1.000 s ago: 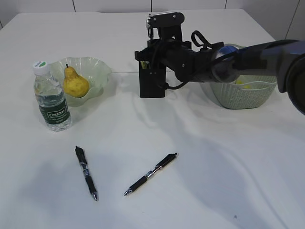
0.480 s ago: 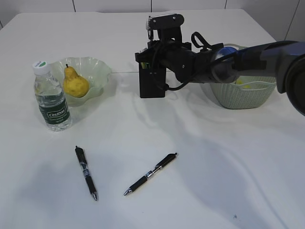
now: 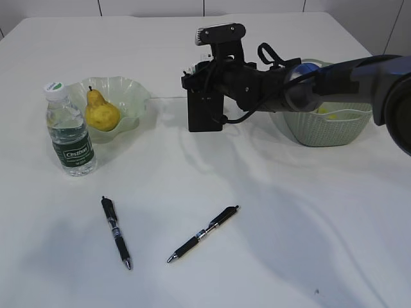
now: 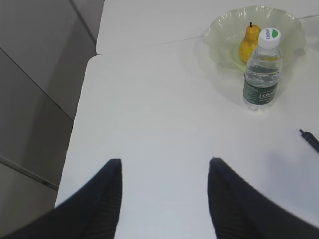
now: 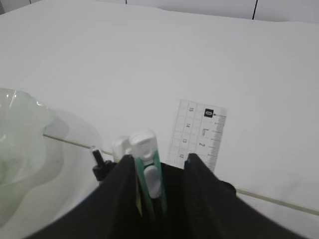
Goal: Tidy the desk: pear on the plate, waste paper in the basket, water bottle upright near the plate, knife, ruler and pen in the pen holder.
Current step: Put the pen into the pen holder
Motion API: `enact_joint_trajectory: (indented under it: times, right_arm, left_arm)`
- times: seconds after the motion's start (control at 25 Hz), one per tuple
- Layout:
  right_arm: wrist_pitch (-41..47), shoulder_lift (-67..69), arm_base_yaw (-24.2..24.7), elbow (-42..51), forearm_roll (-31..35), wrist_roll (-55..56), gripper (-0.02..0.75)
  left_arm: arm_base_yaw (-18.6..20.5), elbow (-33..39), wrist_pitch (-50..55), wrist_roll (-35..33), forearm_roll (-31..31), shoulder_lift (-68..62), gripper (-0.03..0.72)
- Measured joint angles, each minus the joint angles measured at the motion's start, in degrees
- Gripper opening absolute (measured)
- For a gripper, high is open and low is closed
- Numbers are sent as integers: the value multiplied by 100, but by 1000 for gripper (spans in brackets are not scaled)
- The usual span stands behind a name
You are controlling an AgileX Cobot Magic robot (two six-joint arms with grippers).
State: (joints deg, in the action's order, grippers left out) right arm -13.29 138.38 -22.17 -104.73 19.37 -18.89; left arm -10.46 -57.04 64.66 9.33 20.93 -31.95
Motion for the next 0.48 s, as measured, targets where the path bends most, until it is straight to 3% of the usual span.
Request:
enact_joint_trajectory:
  times: [0.48]
  right_arm:
    - [1228, -617, 0, 0, 41, -207, 282]
  left_arm:
    - [0, 0, -65, 147, -10, 0, 390]
